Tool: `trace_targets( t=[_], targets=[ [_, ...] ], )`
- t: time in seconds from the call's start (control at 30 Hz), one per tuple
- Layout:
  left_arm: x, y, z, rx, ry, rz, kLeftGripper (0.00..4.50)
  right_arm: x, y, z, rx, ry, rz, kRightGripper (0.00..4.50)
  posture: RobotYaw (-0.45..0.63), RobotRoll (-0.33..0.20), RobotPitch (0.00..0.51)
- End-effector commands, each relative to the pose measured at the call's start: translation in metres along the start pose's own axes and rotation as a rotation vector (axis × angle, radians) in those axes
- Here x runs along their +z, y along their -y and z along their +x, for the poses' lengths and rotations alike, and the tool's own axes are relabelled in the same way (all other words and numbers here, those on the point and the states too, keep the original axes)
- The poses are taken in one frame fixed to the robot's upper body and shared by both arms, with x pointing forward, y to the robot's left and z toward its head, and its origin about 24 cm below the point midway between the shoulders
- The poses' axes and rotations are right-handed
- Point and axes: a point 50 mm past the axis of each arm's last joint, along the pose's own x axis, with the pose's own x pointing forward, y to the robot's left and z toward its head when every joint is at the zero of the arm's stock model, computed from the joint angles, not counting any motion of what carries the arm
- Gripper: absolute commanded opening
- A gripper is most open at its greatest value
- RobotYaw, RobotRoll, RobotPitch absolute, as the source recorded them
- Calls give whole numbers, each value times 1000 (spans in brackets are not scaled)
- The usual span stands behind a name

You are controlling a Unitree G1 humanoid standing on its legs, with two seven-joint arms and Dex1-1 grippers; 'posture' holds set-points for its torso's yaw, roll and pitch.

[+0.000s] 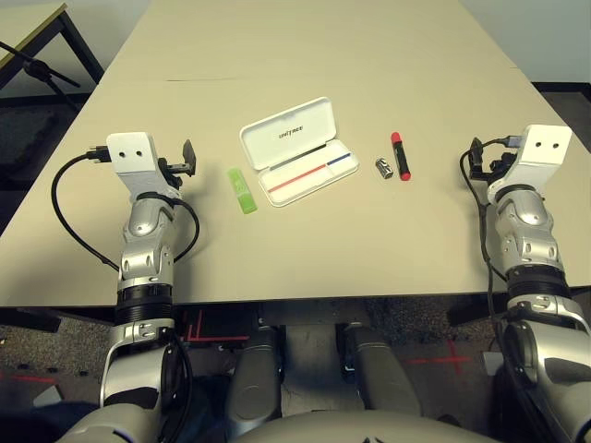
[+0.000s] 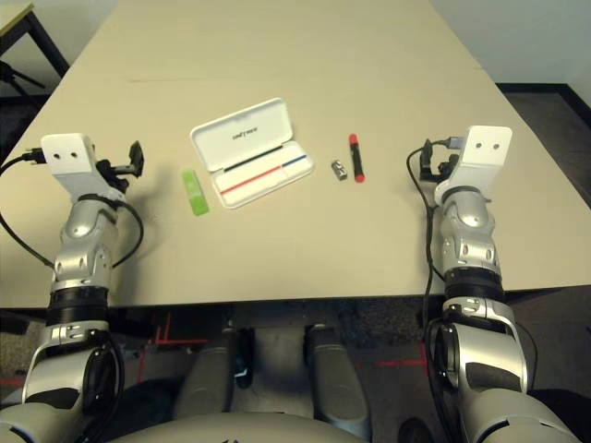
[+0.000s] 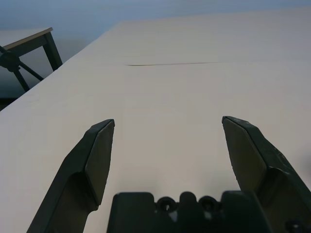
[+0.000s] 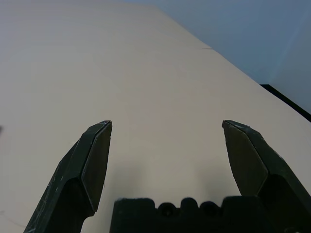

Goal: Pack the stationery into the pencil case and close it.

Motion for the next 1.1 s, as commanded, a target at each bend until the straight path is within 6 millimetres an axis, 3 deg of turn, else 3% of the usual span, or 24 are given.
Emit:
trace_targets(
  t=[0.03,0.33,0.47,0.87,1.1],
  targets=[
    [-3,2,1,3,-19,10,4453,-1,1,-2,-2,8,4,4500,-67,0,142],
    [19,17,10,-139,20,-25,4453,10,-5,1,82,47,19,4500,-77,0,122],
    [37,38,11,-388,39,53,4453,23,0,2,197,92,-1,4500,-77,0,119],
    [60,91,-5,-945,-98,216,4453,70,-3,-8,854,88,-71,4500,-85,0,161],
    [59,126,-17,-1142,-200,296,4453,77,-9,-7,1021,56,-143,4500,-83,0,160]
  ],
)
